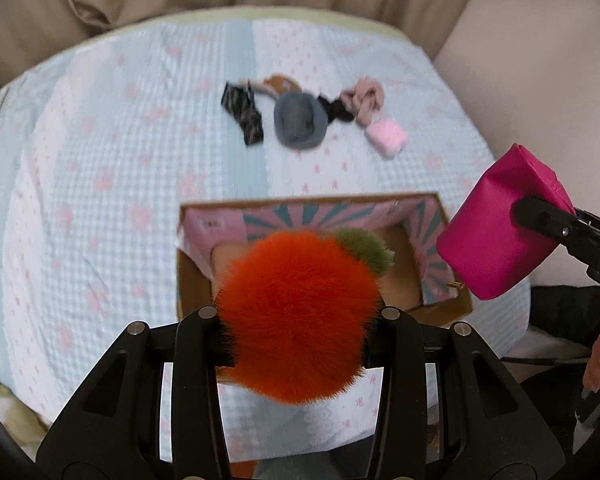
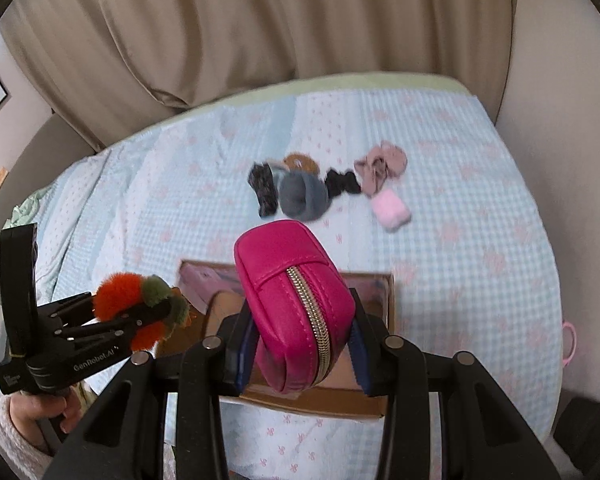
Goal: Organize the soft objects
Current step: 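Lift the orange pompom and magenta pouch and carry both over the box, then lower both items into the box and open both tools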
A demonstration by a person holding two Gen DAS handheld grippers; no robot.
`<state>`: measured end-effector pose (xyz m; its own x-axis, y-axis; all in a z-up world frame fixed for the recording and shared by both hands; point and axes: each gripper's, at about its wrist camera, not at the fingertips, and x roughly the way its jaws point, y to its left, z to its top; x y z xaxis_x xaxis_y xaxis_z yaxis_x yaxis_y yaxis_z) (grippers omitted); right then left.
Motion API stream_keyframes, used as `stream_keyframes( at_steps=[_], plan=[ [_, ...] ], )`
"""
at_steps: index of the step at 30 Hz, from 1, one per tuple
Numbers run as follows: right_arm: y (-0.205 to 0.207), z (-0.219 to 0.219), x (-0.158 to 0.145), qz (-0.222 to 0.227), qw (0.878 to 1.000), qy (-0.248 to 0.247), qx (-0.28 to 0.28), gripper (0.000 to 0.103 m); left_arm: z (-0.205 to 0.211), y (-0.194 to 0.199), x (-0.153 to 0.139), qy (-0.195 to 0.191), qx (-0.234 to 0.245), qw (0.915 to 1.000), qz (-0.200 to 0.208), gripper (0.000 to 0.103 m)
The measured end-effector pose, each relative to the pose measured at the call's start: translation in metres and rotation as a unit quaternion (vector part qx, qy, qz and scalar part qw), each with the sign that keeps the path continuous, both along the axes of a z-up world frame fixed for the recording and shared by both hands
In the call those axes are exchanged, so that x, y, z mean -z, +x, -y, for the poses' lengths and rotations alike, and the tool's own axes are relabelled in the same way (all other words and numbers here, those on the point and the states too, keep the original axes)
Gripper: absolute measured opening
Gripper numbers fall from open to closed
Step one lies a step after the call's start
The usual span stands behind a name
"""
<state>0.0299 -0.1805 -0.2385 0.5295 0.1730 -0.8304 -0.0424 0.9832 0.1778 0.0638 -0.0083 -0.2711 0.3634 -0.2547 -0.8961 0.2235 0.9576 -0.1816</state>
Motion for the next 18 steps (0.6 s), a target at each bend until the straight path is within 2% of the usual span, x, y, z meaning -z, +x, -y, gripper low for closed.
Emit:
stream_keyframes(
  at_steps=[6,13,18],
  plan=[
    [0.006,0.003,0.043,-0.049,0.999,0.016,0.012,0.036,0.017,0.003,0.041,0.023,0.010,0.9990,-0.036,0.036],
    [0.020,0.003,0.095,-0.110,0.992,0.047,0.030,0.036,0.037,0.012,0.089,0.064,0.052,0.9942,-0.069,0.036],
    [0.028,0.002,0.120,-0.146,0.986,0.069,0.042,0.035,0.046,0.015,0.110,0.089,0.081,0.9892,-0.083,0.036]
  ],
)
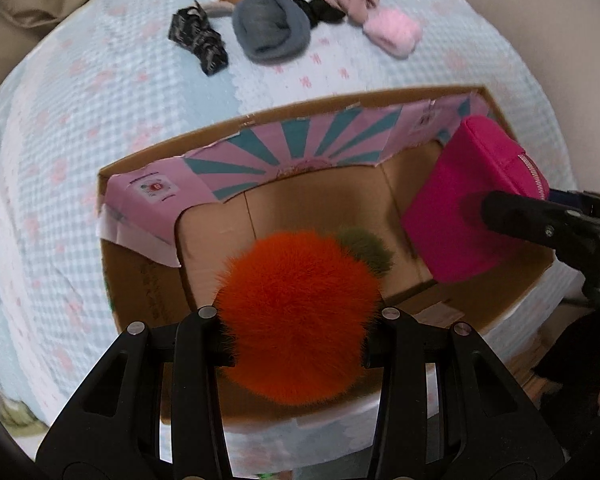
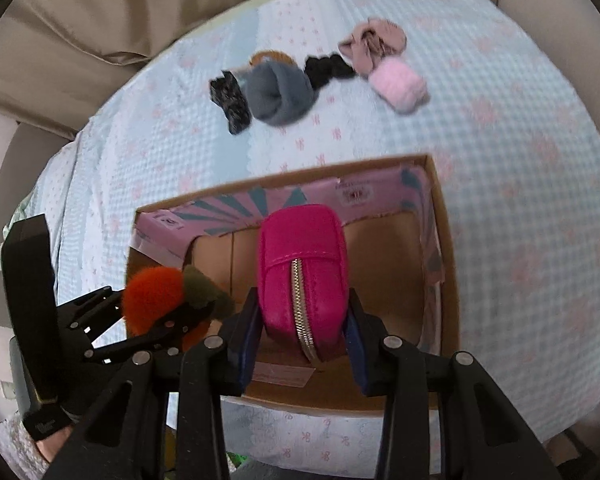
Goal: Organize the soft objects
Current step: 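Lower both items into the box and open both tools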
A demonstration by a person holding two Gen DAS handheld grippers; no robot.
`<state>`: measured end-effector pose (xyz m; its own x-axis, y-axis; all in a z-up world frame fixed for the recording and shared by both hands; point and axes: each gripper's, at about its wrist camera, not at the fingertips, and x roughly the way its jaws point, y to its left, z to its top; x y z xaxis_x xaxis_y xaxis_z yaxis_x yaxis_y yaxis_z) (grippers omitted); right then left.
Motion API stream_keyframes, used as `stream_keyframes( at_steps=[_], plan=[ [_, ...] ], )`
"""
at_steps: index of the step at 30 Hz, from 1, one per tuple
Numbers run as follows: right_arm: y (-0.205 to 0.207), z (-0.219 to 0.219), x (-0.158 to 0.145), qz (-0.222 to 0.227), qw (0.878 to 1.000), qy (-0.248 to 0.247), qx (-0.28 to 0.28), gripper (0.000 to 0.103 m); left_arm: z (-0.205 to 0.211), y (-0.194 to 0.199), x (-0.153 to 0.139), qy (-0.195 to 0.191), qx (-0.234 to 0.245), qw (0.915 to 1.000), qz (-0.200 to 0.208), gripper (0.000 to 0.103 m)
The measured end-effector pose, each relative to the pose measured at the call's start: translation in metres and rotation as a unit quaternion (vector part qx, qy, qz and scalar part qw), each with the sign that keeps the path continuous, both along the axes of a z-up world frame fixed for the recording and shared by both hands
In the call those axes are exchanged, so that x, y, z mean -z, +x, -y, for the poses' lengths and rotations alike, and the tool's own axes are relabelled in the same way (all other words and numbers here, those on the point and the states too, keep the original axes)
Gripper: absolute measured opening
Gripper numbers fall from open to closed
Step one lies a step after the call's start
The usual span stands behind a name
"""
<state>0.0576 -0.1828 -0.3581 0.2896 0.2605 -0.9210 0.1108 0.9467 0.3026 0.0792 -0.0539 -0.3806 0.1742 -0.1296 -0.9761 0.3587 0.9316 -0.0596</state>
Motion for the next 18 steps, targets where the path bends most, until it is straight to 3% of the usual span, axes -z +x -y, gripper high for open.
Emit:
stream_keyframes(
  at_steps=[3,4,5,7,9,11,12,13,18],
  plan=[
    [0.005,0.002,0.013,-0.023,1.000,0.010,0.009,0.035,0.003,0.002,0.008,0.015,0.017,0.9997,-0.003,0.037],
    [0.007,0.002,0.016,-0.028,1.000,0.011,0.009,0.035,0.004,0.003,0.011,0.020,0.023,0.9995,-0.002,0.049],
    [0.009,0.001,0.018,-0.033,0.999,0.012,0.006,0.035,0.005,0.005,0.012,0.023,0.029,0.9993,0.005,0.073],
    [0.012,-0.003,0.021,-0.039,0.999,0.001,-0.007,0.037,0.009,0.005,0.013,0.033,0.044,0.9983,0.018,0.102],
    [0.013,-0.005,0.022,-0.046,0.999,-0.004,-0.007,0.048,0.010,0.003,0.012,0.034,0.055,0.9974,0.029,0.103],
    [0.011,-0.003,0.023,-0.050,0.999,0.004,0.004,0.089,0.009,0.000,0.010,0.036,0.065,0.9966,0.035,0.103],
    [0.009,-0.001,0.024,-0.049,0.999,0.014,0.010,0.097,0.008,-0.002,0.010,0.042,0.070,0.9960,0.036,0.103],
    [0.007,0.002,0.025,-0.047,0.998,0.023,0.019,0.102,0.007,-0.003,0.010,0.046,0.073,0.9956,0.036,0.103],
    [0.002,0.004,0.026,-0.031,0.998,0.038,0.042,0.102,-0.002,-0.003,0.011,0.036,0.065,0.9970,0.023,0.103]
  ],
)
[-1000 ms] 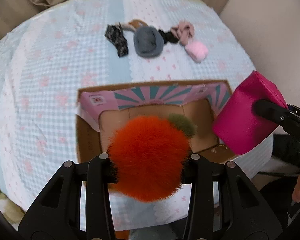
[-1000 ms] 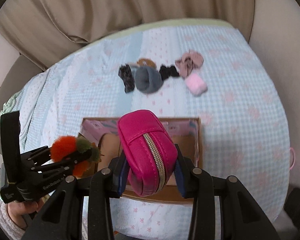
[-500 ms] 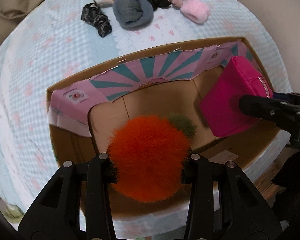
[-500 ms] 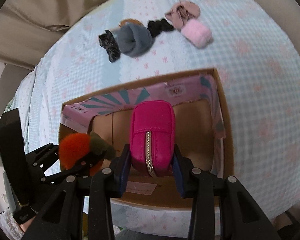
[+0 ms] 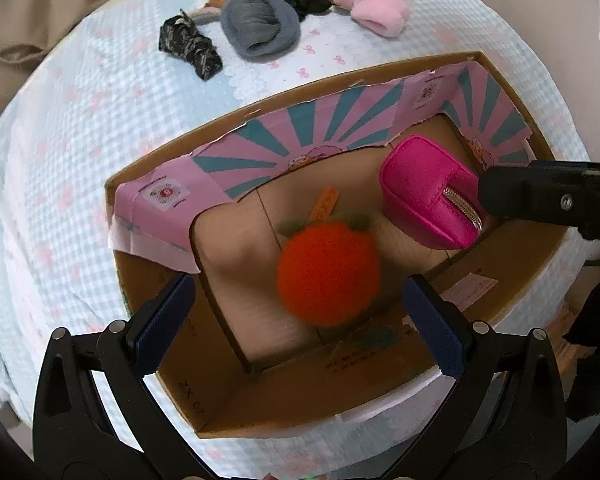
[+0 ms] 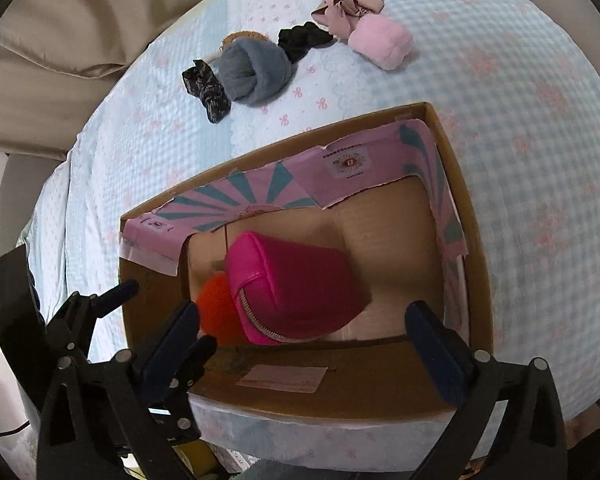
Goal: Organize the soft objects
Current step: 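Lower both items into the box and open both tools, then move both tools back toward the remaining soft items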
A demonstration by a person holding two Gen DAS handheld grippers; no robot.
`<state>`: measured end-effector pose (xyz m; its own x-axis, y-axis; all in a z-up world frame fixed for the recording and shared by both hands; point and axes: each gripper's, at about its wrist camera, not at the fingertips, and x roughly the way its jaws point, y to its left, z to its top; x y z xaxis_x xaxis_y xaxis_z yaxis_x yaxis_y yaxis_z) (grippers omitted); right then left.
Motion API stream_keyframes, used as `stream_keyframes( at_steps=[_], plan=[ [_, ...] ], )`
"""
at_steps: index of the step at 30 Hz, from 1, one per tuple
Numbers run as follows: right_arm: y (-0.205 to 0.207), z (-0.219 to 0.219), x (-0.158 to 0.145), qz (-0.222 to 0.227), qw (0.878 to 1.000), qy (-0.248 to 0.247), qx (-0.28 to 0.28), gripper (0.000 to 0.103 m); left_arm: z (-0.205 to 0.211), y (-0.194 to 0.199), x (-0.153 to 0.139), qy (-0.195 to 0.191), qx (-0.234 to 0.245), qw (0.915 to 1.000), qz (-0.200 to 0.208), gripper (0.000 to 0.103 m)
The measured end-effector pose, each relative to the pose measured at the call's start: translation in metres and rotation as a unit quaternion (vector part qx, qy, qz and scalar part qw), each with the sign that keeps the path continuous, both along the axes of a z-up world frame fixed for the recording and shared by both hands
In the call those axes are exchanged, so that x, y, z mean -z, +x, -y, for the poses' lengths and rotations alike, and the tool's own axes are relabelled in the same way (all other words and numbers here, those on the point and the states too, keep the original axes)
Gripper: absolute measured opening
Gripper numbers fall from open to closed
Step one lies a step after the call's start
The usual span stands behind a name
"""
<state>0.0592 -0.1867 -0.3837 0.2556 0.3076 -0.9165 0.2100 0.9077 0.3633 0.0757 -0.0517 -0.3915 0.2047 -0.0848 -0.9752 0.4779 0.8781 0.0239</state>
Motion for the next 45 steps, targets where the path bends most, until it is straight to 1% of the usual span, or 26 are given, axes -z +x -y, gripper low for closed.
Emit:
stream_keyframes(
  at_steps=[5,11,17,21,25,30,33,35,37,39,43,45],
  plan=[
    [0.001,-0.005,-0.002,0.006,1.000,-0.011,-0.011,0.102,-0.005,0.002,-0.002,-0.009,-0.011,0.9999,-0.003,0.103],
    [-0.002,-0.008,-0.008,0.018,0.999,-0.026,-0.018,0.102,-0.012,0.000,-0.011,-0.021,-0.025,0.9995,0.002,0.103],
    [-0.010,-0.015,-0.025,0.038,0.998,-0.042,-0.035,0.102,-0.023,-0.008,-0.029,-0.035,-0.046,0.9982,0.015,0.103],
    [-0.020,-0.020,-0.046,0.057,0.996,-0.048,-0.042,0.102,-0.032,-0.017,-0.047,-0.041,-0.055,0.9972,0.030,0.103],
    [-0.032,-0.026,-0.073,0.080,0.994,-0.063,-0.049,0.102,-0.039,-0.029,-0.074,-0.046,-0.066,0.9954,0.051,0.103],
    [-0.052,-0.032,-0.125,0.130,0.986,-0.096,-0.051,0.102,-0.051,-0.045,-0.118,-0.065,-0.092,0.9908,0.075,0.103],
    [-0.066,-0.035,-0.164,0.166,0.978,-0.122,-0.043,0.102,-0.059,-0.056,-0.149,-0.079,-0.114,0.9861,0.091,0.103],
    [-0.074,-0.036,-0.186,0.187,0.972,-0.140,-0.034,0.102,-0.065,-0.063,-0.171,-0.082,-0.129,0.9826,0.106,0.103],
    [-0.079,-0.037,-0.206,0.206,0.966,-0.157,-0.030,0.102,-0.070,-0.069,-0.193,-0.084,-0.137,0.9788,0.126,0.103],
    [-0.083,-0.038,-0.223,0.223,0.959,-0.171,-0.023,0.102,-0.074,-0.074,-0.215,-0.085,-0.141,0.9741,0.155,0.103],
    [-0.084,-0.037,-0.243,0.235,0.954,-0.189,-0.005,0.102,-0.081,-0.076,-0.248,-0.095,-0.143,0.9650,0.199,0.103],
    [-0.081,-0.037,-0.250,0.238,0.951,-0.199,0.001,0.102,-0.084,-0.073,-0.259,-0.098,-0.145,0.9613,0.213,0.103]
  ],
)
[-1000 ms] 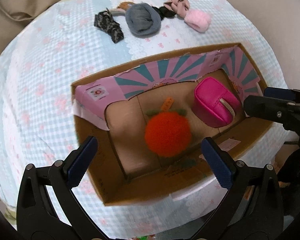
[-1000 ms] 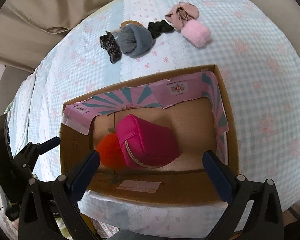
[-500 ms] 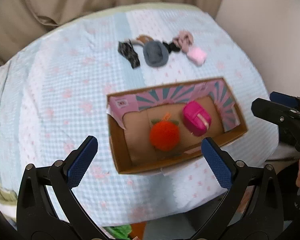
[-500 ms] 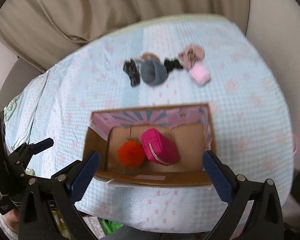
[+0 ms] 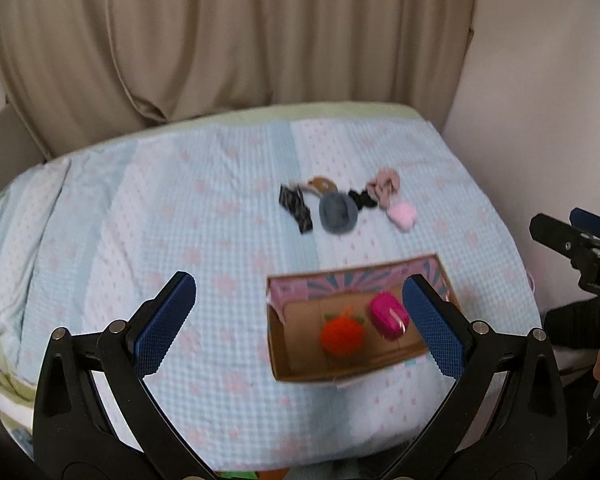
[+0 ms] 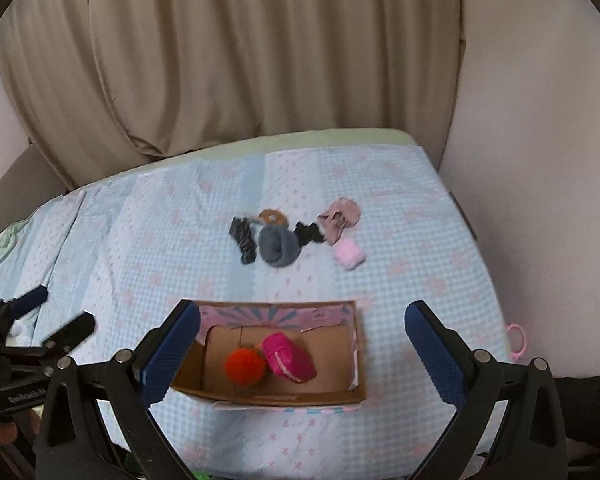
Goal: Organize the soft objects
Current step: 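Move both tools back toward the remaining soft items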
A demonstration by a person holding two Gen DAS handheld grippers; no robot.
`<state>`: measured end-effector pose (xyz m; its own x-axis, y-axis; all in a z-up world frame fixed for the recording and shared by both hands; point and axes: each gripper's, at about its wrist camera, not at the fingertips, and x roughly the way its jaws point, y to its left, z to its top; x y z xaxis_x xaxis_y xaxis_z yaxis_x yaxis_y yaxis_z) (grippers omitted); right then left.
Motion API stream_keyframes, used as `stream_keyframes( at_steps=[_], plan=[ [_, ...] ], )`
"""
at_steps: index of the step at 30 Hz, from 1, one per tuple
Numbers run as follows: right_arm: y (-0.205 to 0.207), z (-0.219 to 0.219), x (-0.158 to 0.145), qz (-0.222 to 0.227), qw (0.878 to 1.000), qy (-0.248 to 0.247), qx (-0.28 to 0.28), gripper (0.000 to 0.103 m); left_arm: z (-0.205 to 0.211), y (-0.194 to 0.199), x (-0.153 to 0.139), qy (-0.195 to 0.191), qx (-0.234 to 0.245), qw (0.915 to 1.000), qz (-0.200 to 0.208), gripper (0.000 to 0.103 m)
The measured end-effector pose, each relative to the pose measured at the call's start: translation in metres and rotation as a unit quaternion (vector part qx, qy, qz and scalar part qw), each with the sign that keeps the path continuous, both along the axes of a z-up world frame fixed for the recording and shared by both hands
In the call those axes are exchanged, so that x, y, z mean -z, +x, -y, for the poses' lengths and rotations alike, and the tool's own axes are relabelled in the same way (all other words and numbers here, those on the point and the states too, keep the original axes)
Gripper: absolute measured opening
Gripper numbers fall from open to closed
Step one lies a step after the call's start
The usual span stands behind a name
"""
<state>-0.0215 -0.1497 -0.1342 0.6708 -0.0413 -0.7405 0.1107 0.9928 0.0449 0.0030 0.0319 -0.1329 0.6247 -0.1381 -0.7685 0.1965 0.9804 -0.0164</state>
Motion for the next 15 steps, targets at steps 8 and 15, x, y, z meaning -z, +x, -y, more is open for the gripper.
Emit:
stream_keyframes(
  at_steps=[8,15],
  plan=[
    [0.025,0.012,-0.011,0.009,0.999,-0.028,0.015,0.102,0.003,0.037,-0.023,-0.019,0.019,0.9994,0.023,0.103],
    [0.066,0.042,0.002,-0.014,0.999,-0.027,0.012,0.102,0.027,0.086,-0.013,-0.034,0.021,0.9992,0.009,0.103]
  ],
)
